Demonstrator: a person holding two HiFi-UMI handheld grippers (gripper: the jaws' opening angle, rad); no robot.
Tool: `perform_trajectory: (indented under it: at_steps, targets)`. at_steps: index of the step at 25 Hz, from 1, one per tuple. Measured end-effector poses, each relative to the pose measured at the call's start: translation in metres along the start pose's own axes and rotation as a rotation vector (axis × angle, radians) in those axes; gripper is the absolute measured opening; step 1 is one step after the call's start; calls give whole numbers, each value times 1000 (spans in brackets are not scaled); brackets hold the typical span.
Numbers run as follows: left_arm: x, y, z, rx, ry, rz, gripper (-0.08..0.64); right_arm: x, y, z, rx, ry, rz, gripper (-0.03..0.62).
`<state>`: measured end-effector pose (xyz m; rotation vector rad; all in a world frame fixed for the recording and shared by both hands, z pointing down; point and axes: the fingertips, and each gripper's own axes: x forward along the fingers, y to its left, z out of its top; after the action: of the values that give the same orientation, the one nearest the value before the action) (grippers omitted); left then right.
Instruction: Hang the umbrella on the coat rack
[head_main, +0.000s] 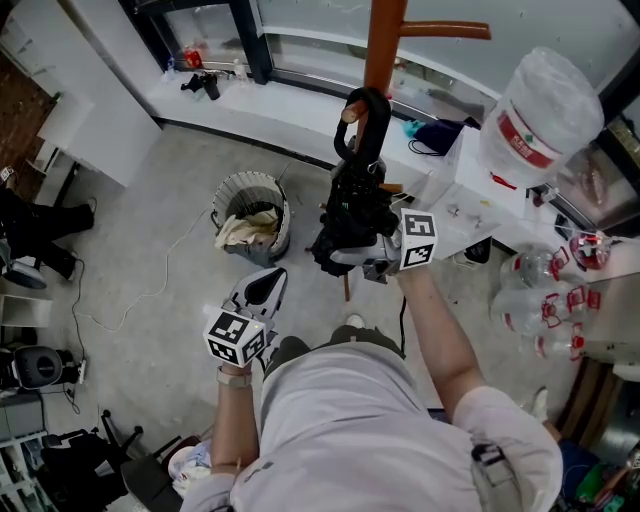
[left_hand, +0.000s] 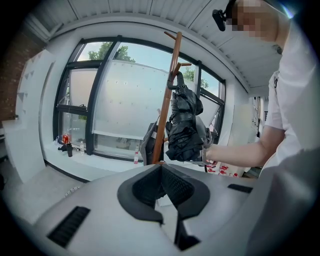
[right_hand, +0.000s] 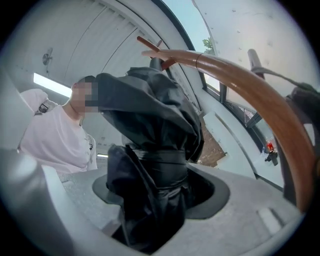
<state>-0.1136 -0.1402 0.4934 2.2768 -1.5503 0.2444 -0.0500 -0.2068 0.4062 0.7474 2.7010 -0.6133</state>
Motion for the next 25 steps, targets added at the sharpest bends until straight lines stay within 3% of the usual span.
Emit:
perform_trajectory:
  at_steps: [4, 15, 25]
  targets:
    - [5, -5, -3, -7, 4, -3, 5, -9, -10, 0, -31, 2, -89, 296]
    - [14, -10, -4, -6, 8, -42, 4, -32, -26, 3, -23, -86, -224, 338]
    - [20, -14, -3, 4, 18, -106, 5, -59, -43, 5, -34, -162, -460, 391]
